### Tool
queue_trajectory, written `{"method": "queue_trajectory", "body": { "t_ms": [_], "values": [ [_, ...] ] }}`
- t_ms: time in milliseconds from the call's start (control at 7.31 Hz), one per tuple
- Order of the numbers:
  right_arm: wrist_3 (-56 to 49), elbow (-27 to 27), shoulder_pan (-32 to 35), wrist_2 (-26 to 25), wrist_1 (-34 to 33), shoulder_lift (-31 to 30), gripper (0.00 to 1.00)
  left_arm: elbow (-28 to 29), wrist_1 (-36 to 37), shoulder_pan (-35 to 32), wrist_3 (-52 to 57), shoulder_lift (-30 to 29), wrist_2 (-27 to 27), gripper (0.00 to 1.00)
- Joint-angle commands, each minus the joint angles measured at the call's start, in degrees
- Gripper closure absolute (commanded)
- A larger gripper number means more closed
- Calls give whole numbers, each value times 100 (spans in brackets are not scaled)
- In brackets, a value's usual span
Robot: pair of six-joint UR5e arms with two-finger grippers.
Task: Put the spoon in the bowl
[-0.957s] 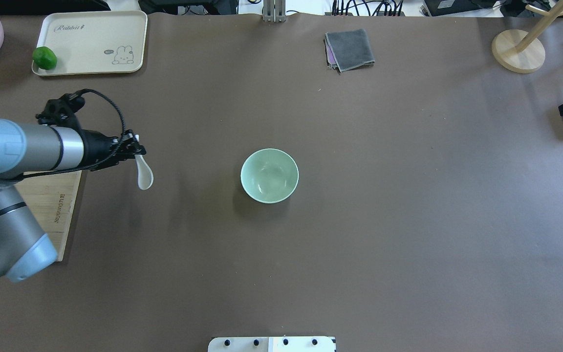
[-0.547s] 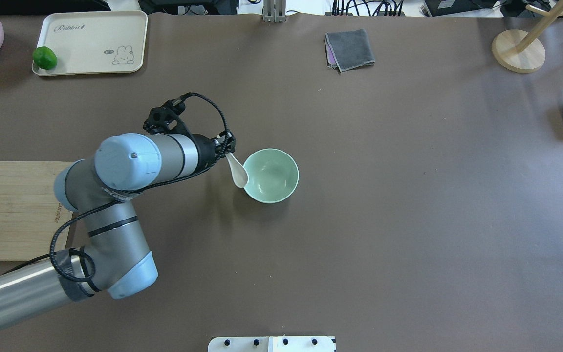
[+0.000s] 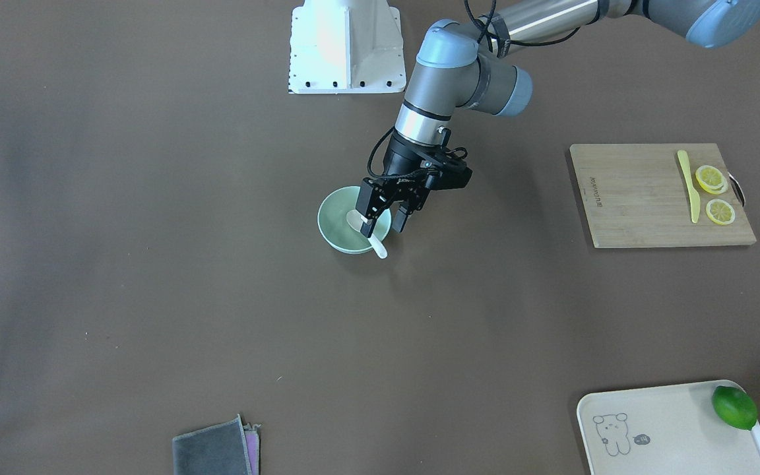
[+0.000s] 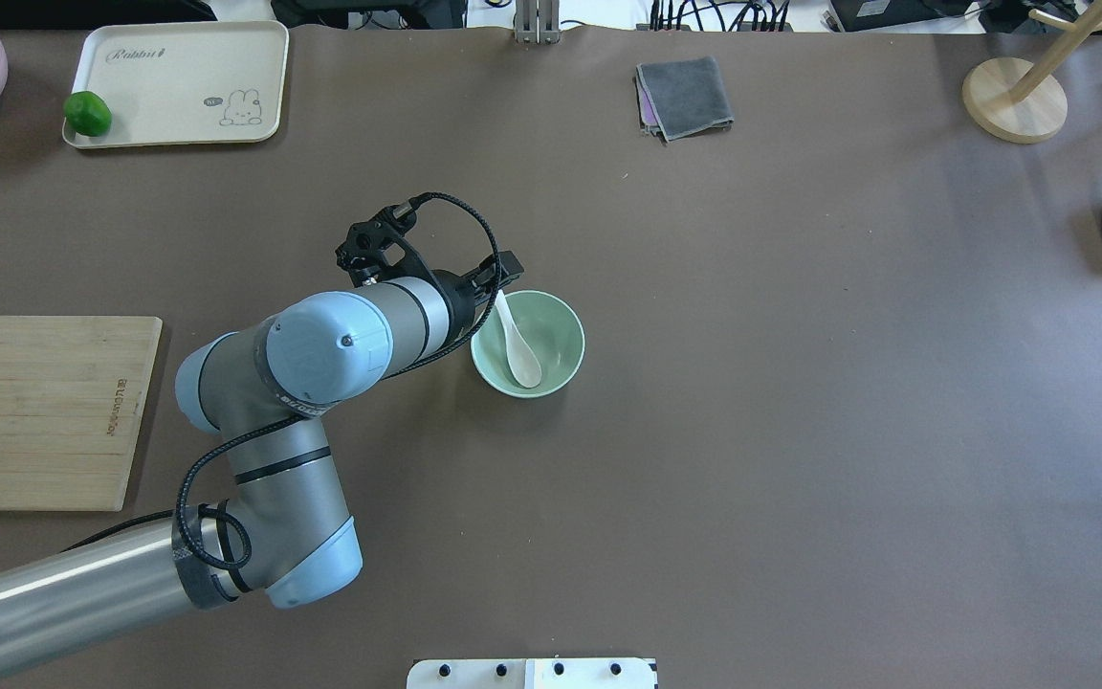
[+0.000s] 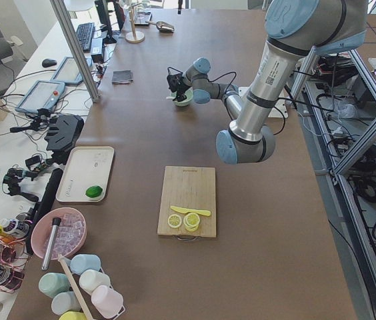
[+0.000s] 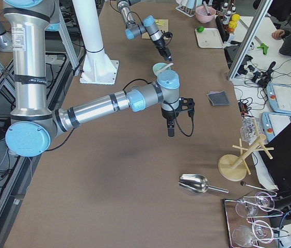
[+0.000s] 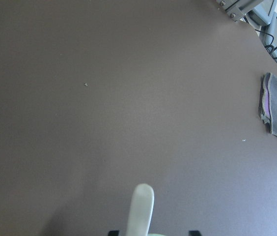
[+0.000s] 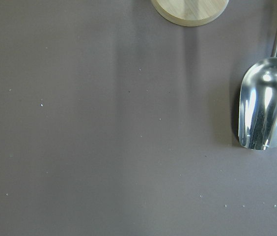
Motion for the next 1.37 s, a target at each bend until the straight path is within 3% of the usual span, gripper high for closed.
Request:
{"method": "queue_trajectory", "body": {
  "t_ms": [0,137,274,547,684,957,1094,1231],
  "values": [
    [-6,-20,9,-9,-8,-3,0,-1126,506,-61,770,748,-53,3],
    [-15,-21,18,-9,-9,-11,0,-1804,1189,-244,958,1084,-402,2],
    [-49,-29,70,-9,-9,-29,0,-2315,2023,-750,1499,1314,-1163,2],
    [-216,-47,306,78,-17,-178,0,-3422,4096,-2154,4014,1884,-2404,2],
    [-600,-56,421,88,-61,-265,0,-3584,4584,-2945,5480,2192,-2897,2],
    [-1627,-326,964,524,-218,-310,0,-2774,4624,-5008,8022,2694,-5131,2],
    [-2180,-415,1298,719,-498,-310,0,-2351,4572,-5618,9288,3235,-5578,2],
    [-2899,-460,1675,712,-823,-336,0,-1964,4580,-5807,10171,3458,-5547,2]
  ]
}}
